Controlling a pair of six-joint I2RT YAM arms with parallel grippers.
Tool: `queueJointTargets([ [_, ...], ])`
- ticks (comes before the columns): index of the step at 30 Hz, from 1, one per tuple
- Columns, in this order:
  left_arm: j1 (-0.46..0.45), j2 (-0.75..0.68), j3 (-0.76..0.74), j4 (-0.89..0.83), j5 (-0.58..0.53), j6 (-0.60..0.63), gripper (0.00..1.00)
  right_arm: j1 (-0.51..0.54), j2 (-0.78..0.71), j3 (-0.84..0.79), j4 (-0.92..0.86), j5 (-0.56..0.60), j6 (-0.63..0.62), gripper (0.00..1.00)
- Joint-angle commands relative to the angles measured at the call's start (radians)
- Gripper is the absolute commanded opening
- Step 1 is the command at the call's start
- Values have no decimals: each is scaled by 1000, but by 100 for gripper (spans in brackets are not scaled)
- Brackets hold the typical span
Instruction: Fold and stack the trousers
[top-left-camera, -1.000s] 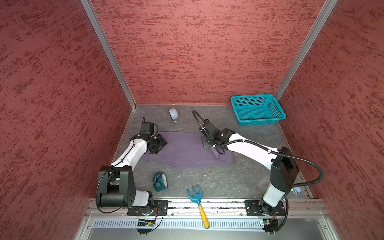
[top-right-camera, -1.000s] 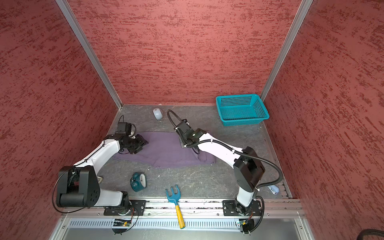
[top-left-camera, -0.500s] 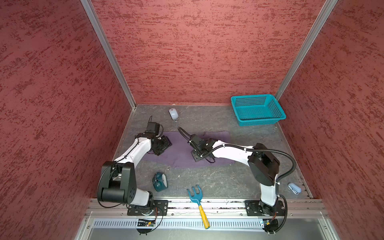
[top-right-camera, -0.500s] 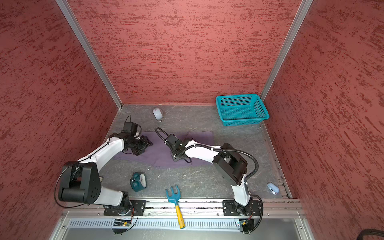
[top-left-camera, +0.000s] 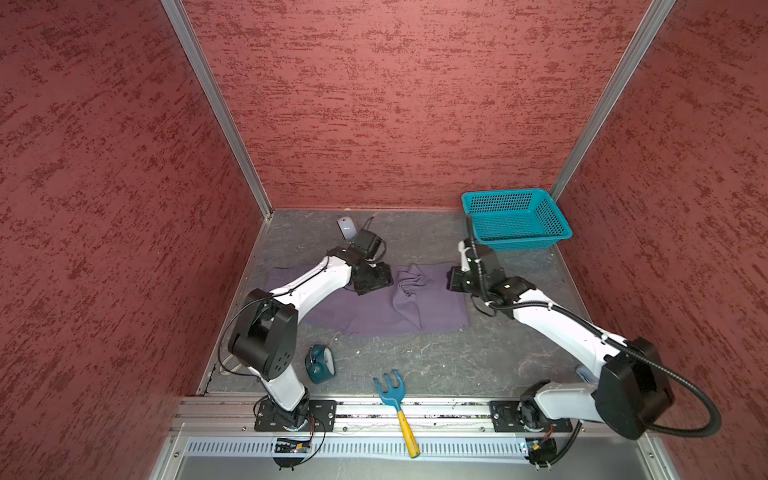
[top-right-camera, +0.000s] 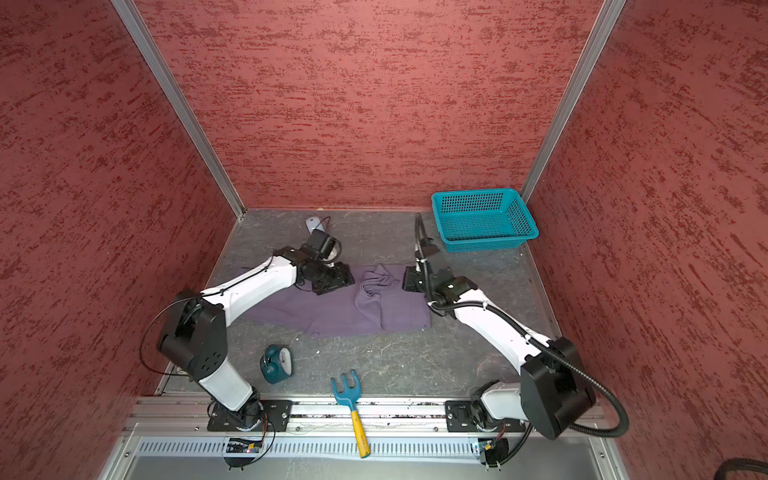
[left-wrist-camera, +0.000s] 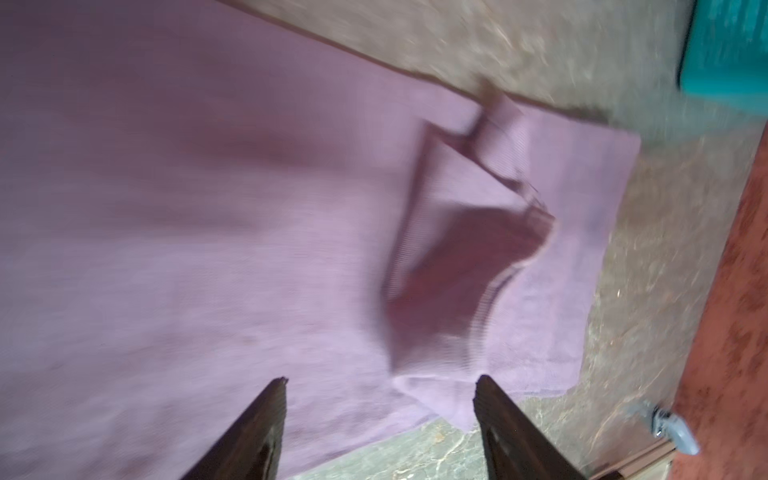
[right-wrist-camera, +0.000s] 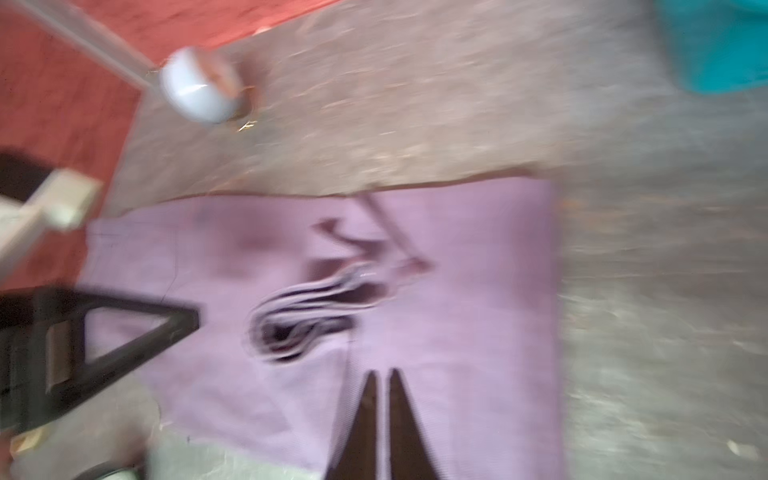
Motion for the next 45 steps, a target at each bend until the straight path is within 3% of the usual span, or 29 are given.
queueJointTargets([
  [1, -79, 75, 98, -41, -54, 62, 70, -62, -26, -77, 50, -135, 111, 0],
  [7, -176, 244, 288, -190, -245, 134, 75, -127, 8, -151, 103, -246, 141, 0],
  [11, -188, 348, 376, -279, -289, 144, 76, -133, 20, -163, 124, -251, 139, 0],
  [13, -191, 375, 389, -309, -314, 142, 66, -134, 26, -164, 125, -249, 133, 0],
  [17, -176, 370, 340, -335, -341, 128, 32, -137, 36, -168, 134, -246, 127, 0],
  [20, -148, 333, 258, -333, -364, 97, 25, -139, 51, -177, 148, -248, 129, 0],
  [23, -99, 260, 121, -291, -349, 49, 26, -139, 65, -187, 170, -265, 132, 0],
  [25, -46, 206, 12, -233, -304, 11, 33, -139, 71, -197, 191, -270, 138, 0],
  [29, 107, 97, -215, -34, -77, -71, 59, -139, 92, -200, 203, -280, 135, 0],
  [31, 170, 43, -301, 76, 52, -100, 66, -139, 97, -202, 197, -279, 130, 0],
  [35, 223, -43, -350, 186, 207, -124, 67, -139, 101, -210, 191, -277, 115, 0],
  [37, 224, -77, -339, 196, 245, -123, 68, -136, 106, -209, 200, -291, 108, 9],
  [40, 226, -101, -306, 178, 265, -116, 68, -118, 154, -173, 203, -301, 65, 36],
  [43, 233, -136, -299, 200, 307, -131, 68, -74, 256, -88, 154, -279, 9, 48],
  [45, 242, -172, -296, 214, 334, -141, 68, -42, 314, -46, 150, -263, -9, 50],
])
